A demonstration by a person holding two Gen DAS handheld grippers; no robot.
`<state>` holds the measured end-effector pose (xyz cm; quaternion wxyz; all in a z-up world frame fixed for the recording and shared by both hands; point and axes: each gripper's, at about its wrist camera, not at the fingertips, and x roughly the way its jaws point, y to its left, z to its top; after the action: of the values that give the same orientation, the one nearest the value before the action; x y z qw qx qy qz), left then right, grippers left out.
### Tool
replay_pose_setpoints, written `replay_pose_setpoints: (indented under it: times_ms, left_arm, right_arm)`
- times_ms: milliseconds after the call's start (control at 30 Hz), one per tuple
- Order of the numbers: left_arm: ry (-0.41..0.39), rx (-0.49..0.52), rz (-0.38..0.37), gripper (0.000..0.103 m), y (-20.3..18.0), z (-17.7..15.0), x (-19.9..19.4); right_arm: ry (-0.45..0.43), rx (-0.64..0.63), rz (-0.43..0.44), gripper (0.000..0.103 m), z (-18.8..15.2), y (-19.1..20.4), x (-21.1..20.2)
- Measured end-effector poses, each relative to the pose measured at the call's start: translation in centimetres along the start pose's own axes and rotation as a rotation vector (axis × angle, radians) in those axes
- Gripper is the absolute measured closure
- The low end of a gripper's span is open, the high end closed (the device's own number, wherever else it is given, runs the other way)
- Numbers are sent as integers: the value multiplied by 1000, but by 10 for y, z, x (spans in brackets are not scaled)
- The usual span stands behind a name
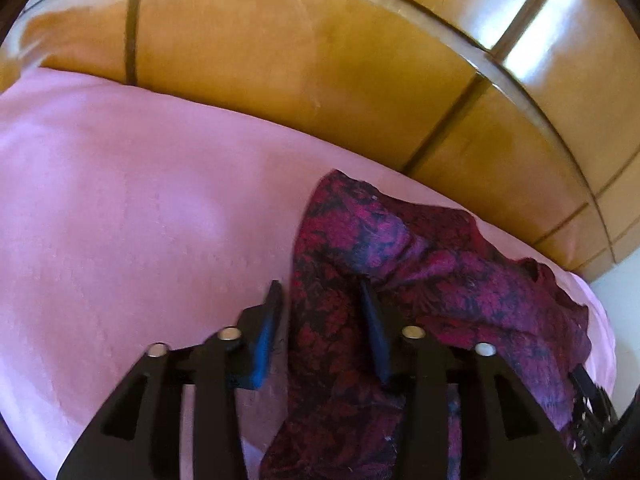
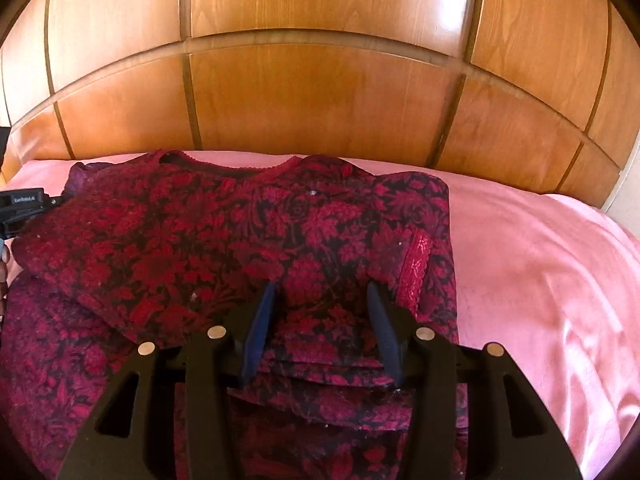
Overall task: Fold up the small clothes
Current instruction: 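Press the folded sweater flat with the left tool and release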
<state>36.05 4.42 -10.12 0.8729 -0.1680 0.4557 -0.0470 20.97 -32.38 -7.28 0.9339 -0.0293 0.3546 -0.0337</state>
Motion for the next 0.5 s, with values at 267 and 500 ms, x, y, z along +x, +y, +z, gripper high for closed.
replay_pose_setpoints:
  times_ms: [267,500]
  left_arm:
    - [-233,173,117,45,-33,-35,-80]
    - [-149,334,163,45,-54,-81,-45]
  right_arm:
    - [-21,20,19,55,-2,-3,-2]
    - [-34,21,22,55,-4,-3,-3]
